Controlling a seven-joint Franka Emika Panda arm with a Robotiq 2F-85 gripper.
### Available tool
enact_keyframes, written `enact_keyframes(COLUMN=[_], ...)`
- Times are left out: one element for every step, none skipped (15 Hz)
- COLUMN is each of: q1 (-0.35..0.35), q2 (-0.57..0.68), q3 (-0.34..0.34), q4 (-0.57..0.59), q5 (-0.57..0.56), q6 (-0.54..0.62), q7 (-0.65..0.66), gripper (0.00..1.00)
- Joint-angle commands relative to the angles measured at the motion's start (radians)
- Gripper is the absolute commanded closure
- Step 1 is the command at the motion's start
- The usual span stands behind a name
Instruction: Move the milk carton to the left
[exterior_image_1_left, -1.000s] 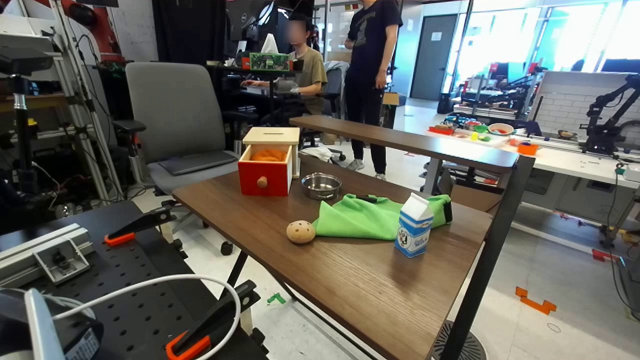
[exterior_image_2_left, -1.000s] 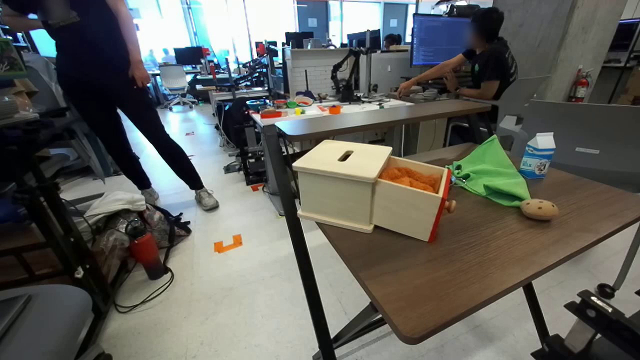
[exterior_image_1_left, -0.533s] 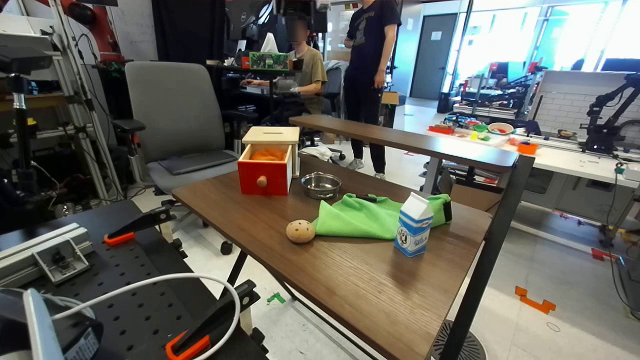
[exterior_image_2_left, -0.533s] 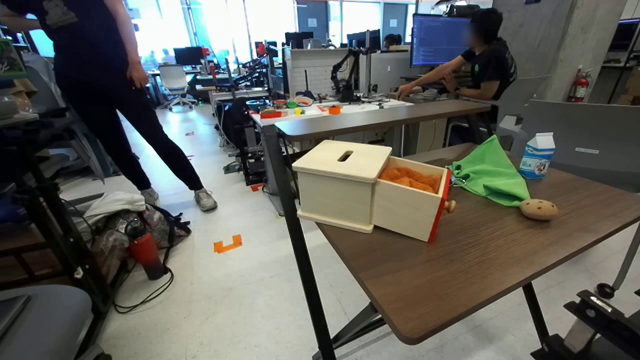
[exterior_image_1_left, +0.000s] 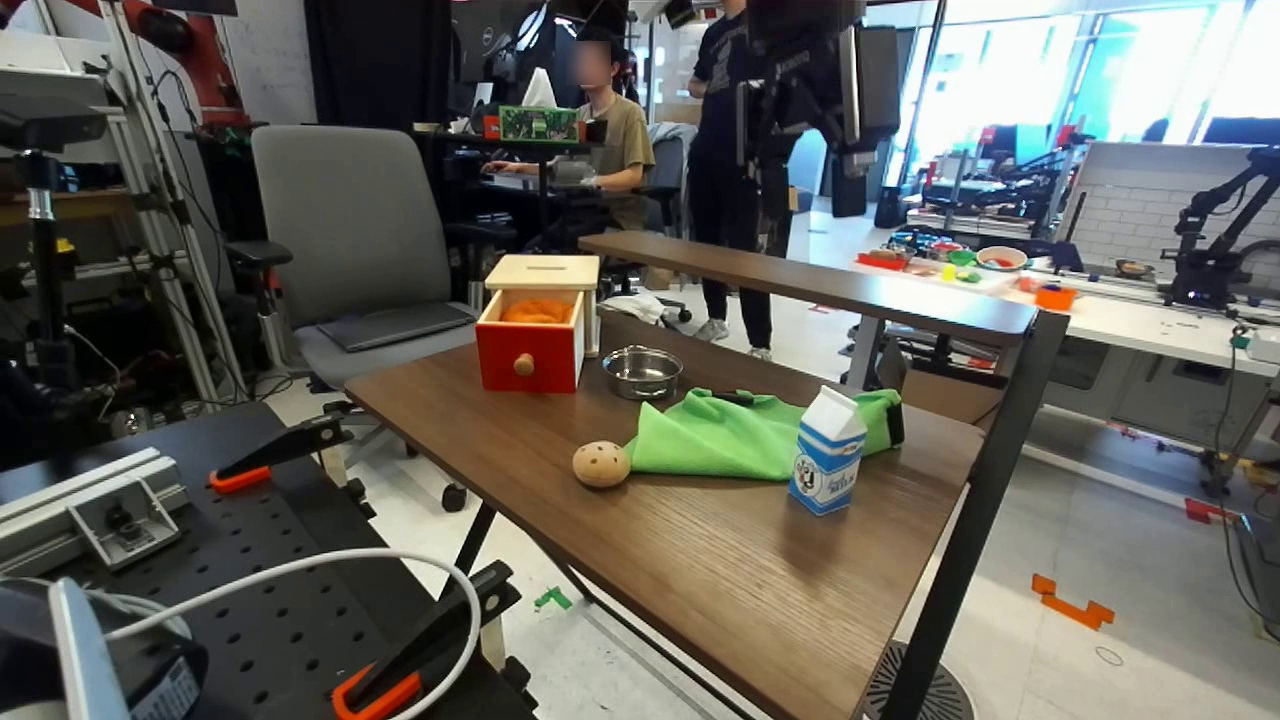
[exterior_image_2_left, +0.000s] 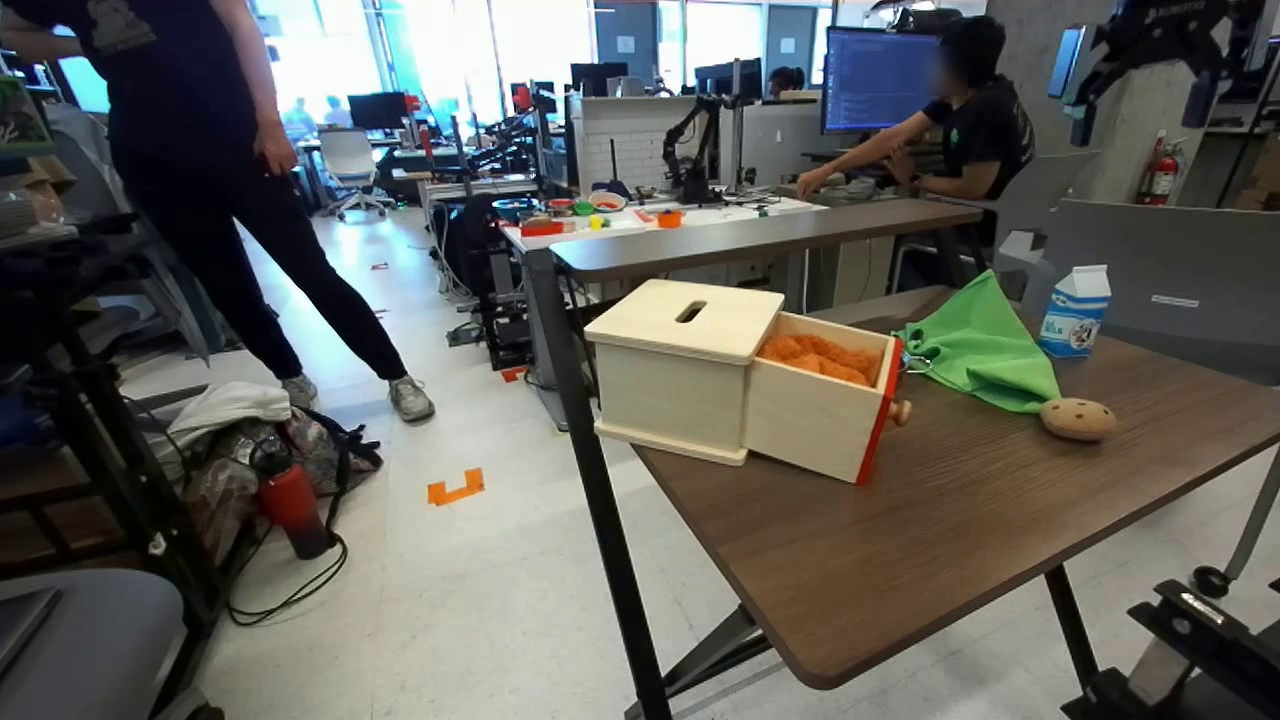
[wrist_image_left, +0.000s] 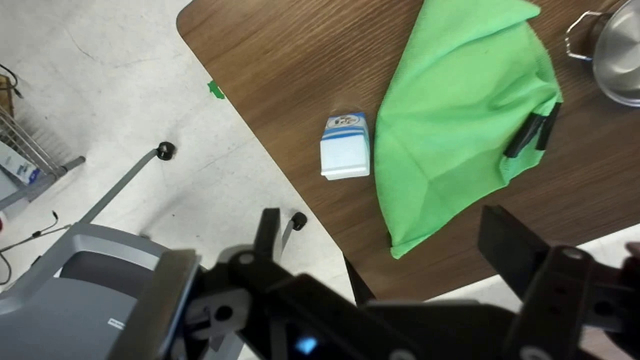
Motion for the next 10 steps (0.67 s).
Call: enact_keyframes(q1=[0.018, 0.019, 0.022, 0.023, 0.024, 0.023, 0.025, 0.025, 0.021, 0.019], q2=[0.027, 0.042, 0.047, 0.047, 0.046, 0.046, 0.058, 0.065, 0.082, 0.094], q3=[-0.025, -0.026, -0.026, -0.026, -0.026, -0.026, -0.031, -0.033, -0.036, -0.039], q4=[0.022, 0.037, 0.044, 0.047, 0.049, 0.051, 0.05, 0.049, 0.045, 0.043], q5=[0.009, 0.01, 0.01, 0.01, 0.01, 0.01, 0.005, 0.004, 0.001, 0.002], q6=[-0.001, -0.002, -0.002, -0.002, -0.003, -0.003, -0.005, -0.005, -0.001, -0.002], q7=[0.002, 0.008, 0.013, 0.016, 0.017, 0.018, 0.029, 0.026, 0.017, 0.012], gripper=[0.0, 0.0, 0.0, 0.0, 0.0, 0.0, 0.0, 0.0, 0.0, 0.0])
